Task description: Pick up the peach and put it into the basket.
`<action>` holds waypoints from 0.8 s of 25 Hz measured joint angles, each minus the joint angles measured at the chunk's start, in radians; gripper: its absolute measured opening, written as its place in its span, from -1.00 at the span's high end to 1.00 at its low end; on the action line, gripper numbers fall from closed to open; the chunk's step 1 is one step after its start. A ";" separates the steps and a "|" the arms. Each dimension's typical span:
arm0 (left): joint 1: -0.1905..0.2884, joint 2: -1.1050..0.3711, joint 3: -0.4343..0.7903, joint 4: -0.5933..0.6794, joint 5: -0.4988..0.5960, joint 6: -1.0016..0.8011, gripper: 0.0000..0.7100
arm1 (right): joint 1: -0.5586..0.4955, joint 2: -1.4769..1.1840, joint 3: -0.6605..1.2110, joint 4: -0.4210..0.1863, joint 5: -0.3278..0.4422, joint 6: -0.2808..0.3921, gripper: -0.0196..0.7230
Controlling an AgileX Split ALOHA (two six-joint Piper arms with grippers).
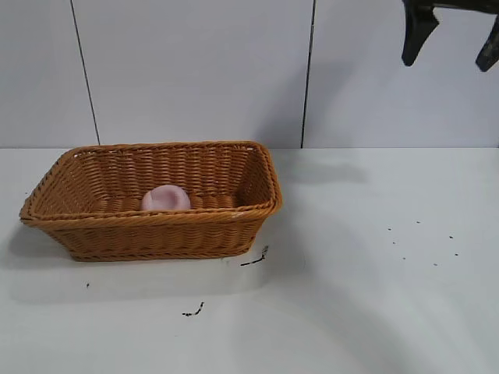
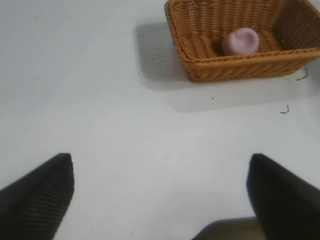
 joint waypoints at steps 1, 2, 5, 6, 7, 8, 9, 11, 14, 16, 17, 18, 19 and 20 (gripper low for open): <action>0.000 0.000 0.000 0.000 0.000 0.000 -0.95 | 0.000 -0.070 0.058 -0.001 0.000 -0.002 -0.91; 0.000 0.000 0.000 0.000 0.000 0.000 -0.95 | 0.000 -0.139 0.106 -0.002 0.000 -0.002 -0.91; 0.000 0.000 0.000 0.000 0.000 0.000 -0.95 | 0.000 -0.321 0.265 -0.003 0.001 -0.007 -0.91; 0.000 0.000 0.000 0.000 0.000 0.000 -0.95 | 0.000 -0.372 0.322 -0.004 0.001 -0.012 -0.91; 0.000 0.000 0.000 0.000 0.000 0.000 -0.95 | 0.000 -0.435 0.379 -0.004 0.001 -0.020 -0.91; 0.000 0.000 0.000 0.000 0.000 0.000 -0.95 | 0.000 -0.498 0.435 -0.004 -0.002 -0.023 -0.91; 0.000 0.000 0.000 0.000 0.000 0.000 -0.95 | 0.000 -0.561 0.482 -0.004 -0.009 -0.024 -0.91; 0.000 0.000 0.000 0.000 0.000 0.000 -0.95 | 0.000 -0.673 0.592 -0.004 -0.038 -0.024 -0.91; 0.000 0.000 0.000 0.000 0.000 0.000 -0.95 | 0.000 -0.844 0.737 -0.004 -0.090 -0.024 -0.91; 0.000 0.000 0.000 0.000 0.000 0.000 -0.95 | 0.000 -0.959 0.823 -0.004 -0.124 -0.024 -0.91; 0.000 0.000 0.000 0.000 0.000 0.000 -0.95 | 0.000 -1.002 0.867 -0.004 -0.140 -0.024 -0.91; 0.000 0.000 0.000 0.000 0.000 0.000 -0.95 | 0.000 -1.050 0.908 -0.004 -0.153 -0.024 -0.91; 0.000 0.000 0.000 0.000 0.000 0.000 -0.95 | 0.000 -1.092 0.938 -0.004 -0.165 -0.023 -0.91; 0.000 0.000 0.000 0.000 0.000 0.000 -0.95 | 0.000 -1.127 0.957 -0.009 -0.168 -0.019 -0.91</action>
